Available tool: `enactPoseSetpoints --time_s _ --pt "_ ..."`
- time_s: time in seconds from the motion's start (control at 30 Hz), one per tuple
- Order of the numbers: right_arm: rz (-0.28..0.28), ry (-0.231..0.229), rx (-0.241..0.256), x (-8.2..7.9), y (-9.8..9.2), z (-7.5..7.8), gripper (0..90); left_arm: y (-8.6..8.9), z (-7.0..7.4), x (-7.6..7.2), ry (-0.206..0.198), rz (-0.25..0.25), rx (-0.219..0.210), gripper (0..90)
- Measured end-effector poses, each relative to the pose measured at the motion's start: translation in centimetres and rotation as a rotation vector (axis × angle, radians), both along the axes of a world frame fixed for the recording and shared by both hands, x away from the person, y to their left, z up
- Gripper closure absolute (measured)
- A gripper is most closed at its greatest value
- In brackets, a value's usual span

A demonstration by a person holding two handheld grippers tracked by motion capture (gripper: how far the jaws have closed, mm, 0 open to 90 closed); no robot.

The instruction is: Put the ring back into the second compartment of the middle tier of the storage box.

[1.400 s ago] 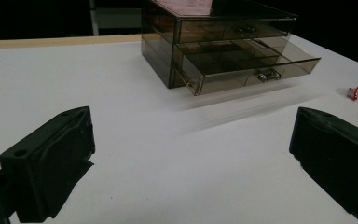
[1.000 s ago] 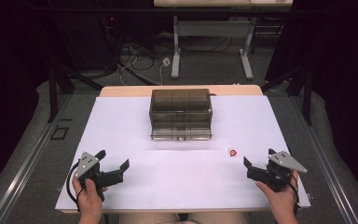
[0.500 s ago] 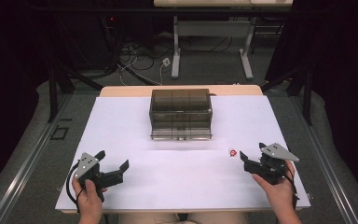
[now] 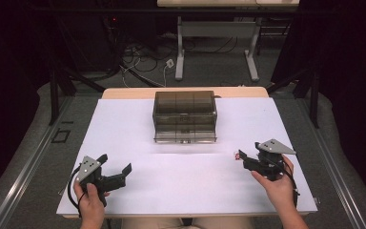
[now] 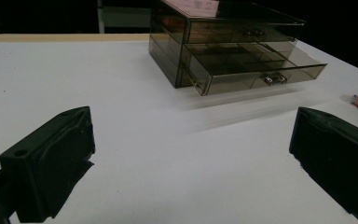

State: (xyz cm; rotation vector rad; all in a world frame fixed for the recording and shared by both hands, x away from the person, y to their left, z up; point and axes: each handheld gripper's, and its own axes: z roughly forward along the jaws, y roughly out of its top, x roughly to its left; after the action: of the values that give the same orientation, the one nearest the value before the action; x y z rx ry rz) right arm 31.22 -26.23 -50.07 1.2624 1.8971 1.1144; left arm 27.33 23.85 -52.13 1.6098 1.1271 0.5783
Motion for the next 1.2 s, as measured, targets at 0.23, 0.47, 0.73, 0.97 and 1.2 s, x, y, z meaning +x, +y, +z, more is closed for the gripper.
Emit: enactPoseSetpoints --time_s 0.23,0.47,0.73,0.97,1.2 --pt "-0.003 0.047 0.04 1.0 0.4 0.6 32.7 0.1 -0.1 0.1 0.008 -0.005 0.002 0.3" --pt "0.002 0.081 0.073 1.8 0.6 0.8 33.8 0.1 -0.1 0.1 0.013 -0.007 0.001 0.3" --pt "-0.01 0.138 0.066 2.6 1.0 1.0 35.3 0.1 -0.2 0.2 0.018 -0.009 -0.005 0.3" --pt "0.0 0.216 0.044 3.5 1.4 0.7 39.1 0.1 -0.2 0.2 0.02 -0.013 -0.006 0.2" --pt "-0.025 0.274 0.005 4.5 1.4 0.0 41.0 0.1 -0.3 0.2 0.029 -0.017 -0.007 0.3"
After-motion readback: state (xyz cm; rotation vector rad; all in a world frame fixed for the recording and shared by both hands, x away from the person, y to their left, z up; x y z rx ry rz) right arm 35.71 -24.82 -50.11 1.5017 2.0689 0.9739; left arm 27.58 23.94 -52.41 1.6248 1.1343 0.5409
